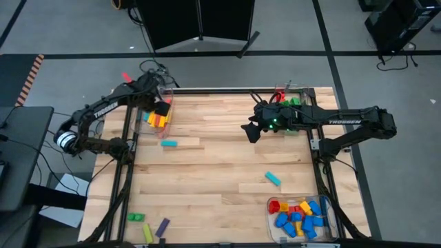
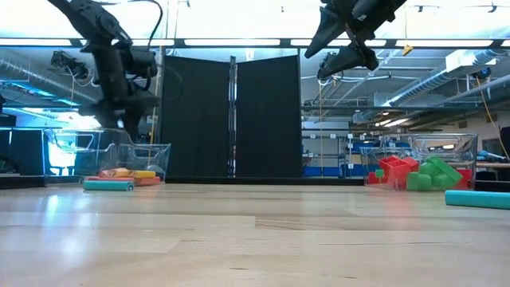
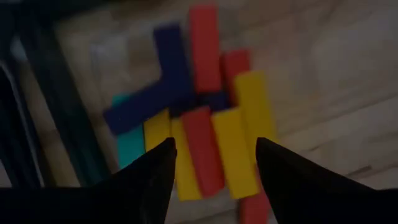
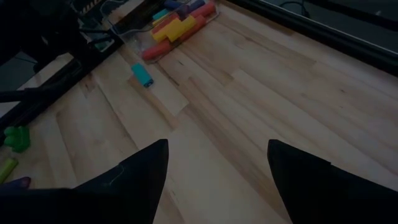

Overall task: Sort blocks by size
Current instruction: Put the light blue block into the top left transparent bin

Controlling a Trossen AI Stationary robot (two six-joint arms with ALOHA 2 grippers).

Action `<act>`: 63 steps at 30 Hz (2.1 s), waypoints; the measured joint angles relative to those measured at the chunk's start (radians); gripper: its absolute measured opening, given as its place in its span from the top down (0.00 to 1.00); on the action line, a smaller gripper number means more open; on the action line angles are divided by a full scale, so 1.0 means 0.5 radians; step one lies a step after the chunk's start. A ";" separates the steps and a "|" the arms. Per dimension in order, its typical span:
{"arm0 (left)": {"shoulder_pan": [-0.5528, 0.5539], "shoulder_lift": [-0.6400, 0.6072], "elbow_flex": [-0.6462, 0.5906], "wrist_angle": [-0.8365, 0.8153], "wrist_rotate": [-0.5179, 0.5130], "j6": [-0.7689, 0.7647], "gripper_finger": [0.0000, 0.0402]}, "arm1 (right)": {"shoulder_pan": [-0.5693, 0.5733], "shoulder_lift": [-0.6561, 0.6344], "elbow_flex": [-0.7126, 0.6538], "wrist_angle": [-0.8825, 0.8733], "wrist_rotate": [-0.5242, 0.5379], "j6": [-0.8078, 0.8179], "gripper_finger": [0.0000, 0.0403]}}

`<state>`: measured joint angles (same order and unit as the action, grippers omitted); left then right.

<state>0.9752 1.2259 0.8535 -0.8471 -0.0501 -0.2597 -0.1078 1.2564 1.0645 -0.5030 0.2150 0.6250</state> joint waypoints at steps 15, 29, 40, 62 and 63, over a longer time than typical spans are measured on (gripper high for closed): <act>-0.175 -0.001 0.713 -0.192 0.047 0.184 0.43 | 0.015 0.000 0.002 -0.298 -0.150 -0.037 0.29; -0.586 0.009 0.740 0.223 0.050 0.505 0.43 | 0.317 0.052 0.002 -1.229 -0.345 0.476 0.29; -0.671 0.009 0.740 0.509 0.035 0.560 0.43 | 0.583 0.436 0.002 -1.338 -0.679 0.622 0.29; -0.671 0.009 0.740 0.513 -0.021 0.563 0.43 | 0.696 1.106 0.002 -0.968 -0.871 0.527 0.30; -0.671 0.009 0.740 0.514 -0.021 0.563 0.43 | 0.698 1.144 0.002 -0.939 -0.896 0.515 0.30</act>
<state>0.6399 1.2304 1.2236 -0.5900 -0.0605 0.0219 0.2413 1.8284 1.0653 -0.9725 -0.2330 0.8825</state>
